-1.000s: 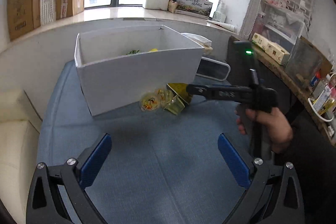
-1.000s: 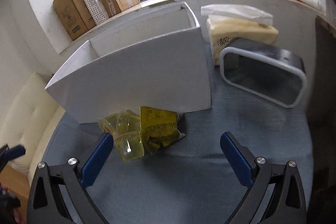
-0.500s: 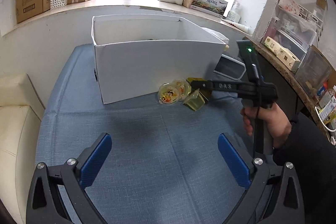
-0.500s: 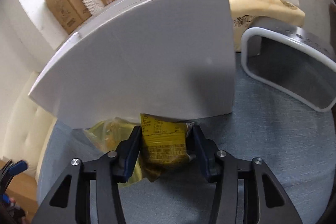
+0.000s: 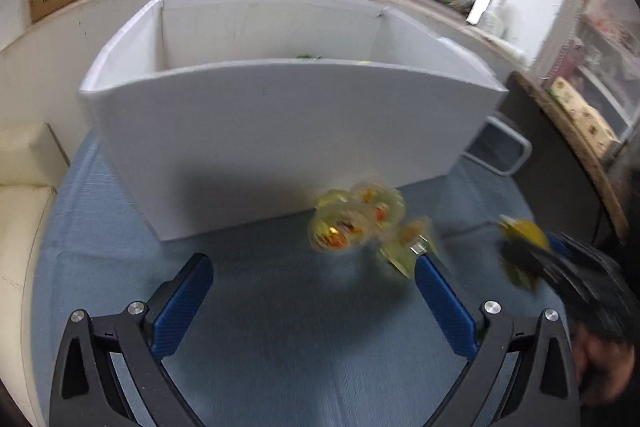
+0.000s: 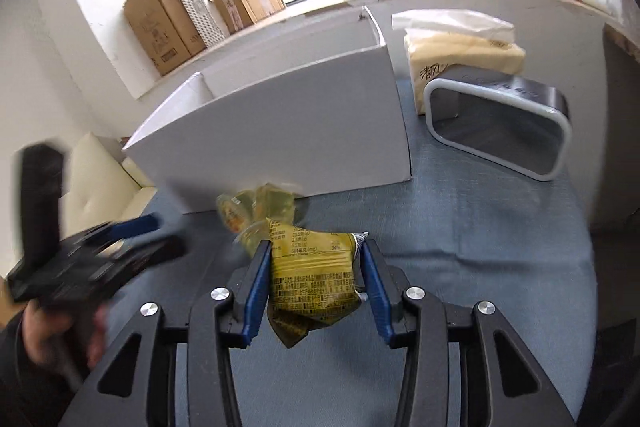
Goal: Organize snacks
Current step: 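Grasp an orange jelly cup with the left gripper while the right holds the packet, then release the jelly cup and yellow packet into the white box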
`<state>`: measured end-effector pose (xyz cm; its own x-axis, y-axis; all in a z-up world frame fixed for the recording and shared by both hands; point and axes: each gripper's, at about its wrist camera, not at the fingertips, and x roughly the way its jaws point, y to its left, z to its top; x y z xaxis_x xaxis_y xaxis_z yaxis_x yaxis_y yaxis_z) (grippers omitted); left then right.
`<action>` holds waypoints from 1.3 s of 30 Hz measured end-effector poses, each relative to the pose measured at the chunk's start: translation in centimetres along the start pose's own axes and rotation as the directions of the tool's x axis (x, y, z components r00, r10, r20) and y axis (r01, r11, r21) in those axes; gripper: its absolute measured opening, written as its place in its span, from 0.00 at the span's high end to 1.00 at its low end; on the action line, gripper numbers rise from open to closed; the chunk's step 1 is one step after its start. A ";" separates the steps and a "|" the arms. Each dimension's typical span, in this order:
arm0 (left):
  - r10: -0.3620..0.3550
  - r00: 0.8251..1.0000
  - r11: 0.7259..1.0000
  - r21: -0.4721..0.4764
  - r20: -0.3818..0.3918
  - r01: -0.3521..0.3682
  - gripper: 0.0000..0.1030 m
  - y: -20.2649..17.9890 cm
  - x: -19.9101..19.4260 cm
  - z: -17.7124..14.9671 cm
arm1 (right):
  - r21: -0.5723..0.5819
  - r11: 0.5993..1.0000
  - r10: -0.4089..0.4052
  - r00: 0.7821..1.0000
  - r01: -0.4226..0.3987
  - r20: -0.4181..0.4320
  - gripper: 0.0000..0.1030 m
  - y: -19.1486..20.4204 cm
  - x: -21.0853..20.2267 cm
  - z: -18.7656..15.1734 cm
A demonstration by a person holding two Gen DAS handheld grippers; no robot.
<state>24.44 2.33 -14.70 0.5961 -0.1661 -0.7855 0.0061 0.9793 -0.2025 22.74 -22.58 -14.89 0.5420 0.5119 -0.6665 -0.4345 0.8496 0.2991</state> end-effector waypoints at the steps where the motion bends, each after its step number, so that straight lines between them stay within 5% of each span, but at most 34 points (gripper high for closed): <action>1: 0.018 1.000 1.000 -0.003 0.004 -0.018 0.01 -0.1 0.5 0.2 | -0.008 1.000 0.007 1.000 -0.007 -0.001 0.54 0.0 -0.5 -0.1; 15: 0.126 0.991 0.992 0.012 -0.043 -0.126 0.05 -1.5 5.7 1.1 | 0.004 1.000 0.010 1.000 -0.010 0.015 0.54 -0.8 -1.2 0.3; 17: 0.151 0.988 0.988 0.035 -0.028 -0.150 0.13 -1.8 5.6 0.9 | 0.005 1.000 0.012 1.000 -0.013 0.015 0.54 -0.9 -1.0 0.3; 19: 0.117 0.993 0.991 0.068 -0.018 -0.115 0.51 -2.3 5.1 0.8 | 0.006 1.000 0.013 1.000 -0.013 0.017 0.54 -0.9 -0.9 0.3; 27: 0.016 0.999 0.997 0.076 -0.036 -0.013 0.52 -2.6 3.1 -1.0 | 0.010 1.000 0.022 1.000 -0.022 0.020 0.54 -0.7 -0.9 0.2; 39: -0.064 0.990 0.988 0.149 0.128 0.045 0.52 -3.3 -7.4 -2.2 | -0.040 0.999 0.026 0.999 -0.024 0.048 0.54 2.3 -1.6 1.6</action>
<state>18.29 0.12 -9.50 0.6921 -0.2125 -0.6898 0.1524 0.9772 -0.1481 22.02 -21.20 -12.09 0.5643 0.5392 -0.6252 -0.4755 0.8313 0.2878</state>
